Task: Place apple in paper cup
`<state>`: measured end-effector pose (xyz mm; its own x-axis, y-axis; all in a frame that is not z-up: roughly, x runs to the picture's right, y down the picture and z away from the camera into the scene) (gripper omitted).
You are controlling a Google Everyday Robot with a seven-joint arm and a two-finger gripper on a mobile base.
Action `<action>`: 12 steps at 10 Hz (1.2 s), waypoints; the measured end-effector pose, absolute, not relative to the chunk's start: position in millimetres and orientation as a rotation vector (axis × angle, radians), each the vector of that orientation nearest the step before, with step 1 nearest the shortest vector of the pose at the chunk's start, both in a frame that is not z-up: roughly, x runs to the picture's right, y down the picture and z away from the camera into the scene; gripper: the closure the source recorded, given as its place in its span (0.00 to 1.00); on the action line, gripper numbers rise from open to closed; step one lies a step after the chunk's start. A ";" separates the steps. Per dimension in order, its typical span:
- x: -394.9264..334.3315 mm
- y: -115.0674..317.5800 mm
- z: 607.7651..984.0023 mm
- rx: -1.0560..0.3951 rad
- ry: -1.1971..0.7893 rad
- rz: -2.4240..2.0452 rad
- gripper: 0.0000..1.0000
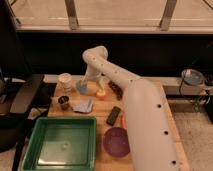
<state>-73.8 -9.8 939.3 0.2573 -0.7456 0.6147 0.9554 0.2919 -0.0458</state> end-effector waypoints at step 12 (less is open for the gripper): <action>-14.0 6.9 958.8 -0.505 -0.529 -1.114 0.20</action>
